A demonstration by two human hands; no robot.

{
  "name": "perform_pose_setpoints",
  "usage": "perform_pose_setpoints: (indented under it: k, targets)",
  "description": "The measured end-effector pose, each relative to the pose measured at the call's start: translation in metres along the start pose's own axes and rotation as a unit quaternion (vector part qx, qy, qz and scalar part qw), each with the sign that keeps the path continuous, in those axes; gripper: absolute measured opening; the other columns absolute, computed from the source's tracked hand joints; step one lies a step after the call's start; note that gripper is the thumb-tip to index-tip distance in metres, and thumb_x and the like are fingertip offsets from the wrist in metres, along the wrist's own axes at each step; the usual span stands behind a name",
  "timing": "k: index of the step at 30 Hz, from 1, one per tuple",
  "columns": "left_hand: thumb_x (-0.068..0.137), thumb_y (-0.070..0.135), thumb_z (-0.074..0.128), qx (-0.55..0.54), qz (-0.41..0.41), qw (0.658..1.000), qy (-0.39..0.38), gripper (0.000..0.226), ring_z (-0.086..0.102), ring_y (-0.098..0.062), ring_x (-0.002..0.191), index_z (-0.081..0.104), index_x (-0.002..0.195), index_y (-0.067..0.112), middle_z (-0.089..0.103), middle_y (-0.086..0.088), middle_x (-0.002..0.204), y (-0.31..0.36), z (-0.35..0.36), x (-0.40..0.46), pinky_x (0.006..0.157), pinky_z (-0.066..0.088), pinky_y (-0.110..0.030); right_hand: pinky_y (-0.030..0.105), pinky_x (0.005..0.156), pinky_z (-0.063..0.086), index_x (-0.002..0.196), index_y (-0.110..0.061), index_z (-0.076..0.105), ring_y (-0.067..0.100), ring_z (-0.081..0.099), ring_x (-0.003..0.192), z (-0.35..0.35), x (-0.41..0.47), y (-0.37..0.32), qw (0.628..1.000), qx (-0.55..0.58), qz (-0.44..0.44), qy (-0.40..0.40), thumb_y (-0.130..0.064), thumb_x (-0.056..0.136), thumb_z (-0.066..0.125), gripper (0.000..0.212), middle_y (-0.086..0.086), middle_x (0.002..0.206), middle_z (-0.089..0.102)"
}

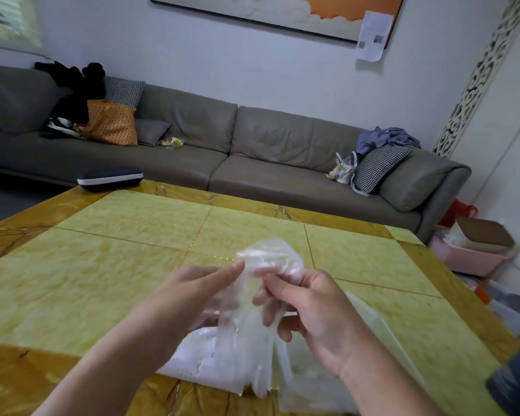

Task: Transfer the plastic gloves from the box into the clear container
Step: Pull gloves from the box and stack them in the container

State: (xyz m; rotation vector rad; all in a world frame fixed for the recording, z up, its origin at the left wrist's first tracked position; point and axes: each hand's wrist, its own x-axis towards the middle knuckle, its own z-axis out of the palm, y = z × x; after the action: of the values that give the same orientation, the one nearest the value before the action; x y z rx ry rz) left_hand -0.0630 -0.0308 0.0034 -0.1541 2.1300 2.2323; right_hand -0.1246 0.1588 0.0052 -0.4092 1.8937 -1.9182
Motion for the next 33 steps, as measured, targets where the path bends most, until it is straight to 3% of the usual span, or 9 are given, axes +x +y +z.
perform_pose_setpoints:
  k: [5, 9, 13, 16, 21, 23, 27, 30, 33]
  targets:
    - [0.100, 0.035, 0.062, -0.043, -0.018, 0.998, -0.047, 0.045, 0.071, -0.039, 0.106, 0.071, 0.113, -0.007, 0.073, -0.024, 0.114, -0.004, 0.005, 0.004, 0.098, 0.055, -0.047, 0.024, 0.039, 0.036, 0.103, 0.001, 0.077, 0.019, 0.062, 0.051, -0.014, -0.006, 0.006, 0.999, 0.021, 0.018, -0.032, -0.009, 0.101, 0.062, 0.018, 0.022, 0.091, 0.077]
    - [0.088, 0.020, 0.075, -0.037, 0.022, 0.996, 0.072, 0.029, 0.066, -0.024, 0.070, 0.070, 0.100, -0.006, 0.067, -0.015, 0.085, -0.008, 0.007, 0.011, 0.066, 0.059, -0.030, 0.028, 0.041, 0.036, 0.106, -0.001, 0.075, 0.028, 0.067, 0.057, -0.027, -0.010, 0.005, 1.000, -0.015, 0.019, 0.006, -0.012, 0.104, 0.061, 0.018, 0.021, 0.094, 0.078]
    - [0.088, 0.019, 0.074, -0.033, 0.065, 0.992, 0.104, 0.023, 0.063, -0.023, 0.071, 0.072, 0.099, -0.001, 0.067, -0.013, 0.083, -0.006, 0.000, 0.012, 0.066, 0.057, -0.032, 0.028, 0.042, 0.033, 0.097, 0.002, 0.072, 0.029, 0.065, 0.053, -0.048, -0.015, 0.001, 0.992, -0.109, 0.006, 0.062, -0.012, 0.101, 0.067, 0.015, 0.019, 0.082, 0.077]
    - [0.086, 0.018, 0.076, -0.031, 0.073, 0.991, 0.110, 0.017, 0.059, -0.019, 0.064, 0.076, 0.095, 0.003, 0.064, -0.010, 0.079, -0.005, 0.002, 0.011, 0.057, 0.054, -0.027, 0.029, 0.042, 0.034, 0.099, 0.002, 0.071, 0.027, 0.061, 0.051, -0.060, -0.020, -0.003, 0.984, -0.176, 0.026, 0.007, -0.017, 0.097, 0.074, 0.019, 0.019, 0.081, 0.078]
    - [0.082, 0.025, 0.079, 0.041, 0.076, 0.994, 0.063, 0.017, 0.050, -0.017, 0.053, 0.077, 0.085, 0.008, 0.059, -0.010, 0.066, -0.003, 0.016, 0.008, 0.049, 0.046, -0.023, 0.036, 0.080, 0.050, 0.109, -0.013, 0.076, 0.020, 0.076, 0.090, -0.060, -0.022, -0.012, 0.978, -0.205, 0.023, -0.006, -0.047, 0.084, 0.079, 0.042, 0.005, 0.092, 0.081]
    - [0.081, 0.023, 0.080, 0.064, 0.072, 0.995, 0.040, 0.015, 0.049, -0.018, 0.050, 0.079, 0.086, 0.009, 0.059, -0.011, 0.062, -0.002, 0.021, 0.007, 0.048, 0.043, -0.021, 0.033, 0.075, 0.048, 0.110, -0.010, 0.074, 0.021, 0.076, 0.086, -0.055, -0.018, -0.008, 0.985, -0.171, -0.010, 0.019, -0.041, 0.084, 0.080, 0.041, 0.007, 0.090, 0.081]
    - [0.076, 0.019, 0.082, 0.049, 0.042, 0.998, 0.019, 0.018, 0.060, -0.023, 0.059, 0.080, 0.089, 0.007, 0.067, -0.015, 0.072, 0.001, 0.015, 0.004, 0.054, 0.053, -0.028, 0.030, 0.049, 0.044, 0.097, 0.007, 0.069, 0.025, 0.062, 0.059, -0.058, -0.013, 0.004, 0.995, -0.029, -0.044, 0.085, -0.003, 0.094, 0.073, 0.011, 0.016, 0.074, 0.069]
    - [0.075, 0.016, 0.080, -0.020, 0.015, 0.997, 0.071, 0.022, 0.068, -0.025, 0.068, 0.079, 0.091, 0.001, 0.074, -0.024, 0.089, 0.000, 0.002, 0.005, 0.059, 0.060, -0.028, 0.032, 0.047, 0.044, 0.096, 0.004, 0.067, 0.026, 0.063, 0.060, -0.071, -0.017, -0.003, 0.994, -0.036, -0.033, 0.093, -0.004, 0.097, 0.069, 0.009, 0.018, 0.077, 0.070]
    - [0.075, 0.011, 0.079, -0.005, 0.009, 0.997, 0.072, 0.015, 0.068, -0.025, 0.067, 0.081, 0.088, 0.003, 0.075, -0.024, 0.089, 0.001, 0.009, 0.006, 0.060, 0.061, -0.028, 0.033, 0.053, 0.044, 0.106, 0.001, 0.068, 0.030, 0.068, 0.067, -0.078, -0.021, -0.009, 0.992, -0.119, 0.010, 0.027, -0.022, 0.095, 0.075, 0.026, 0.018, 0.084, 0.077]
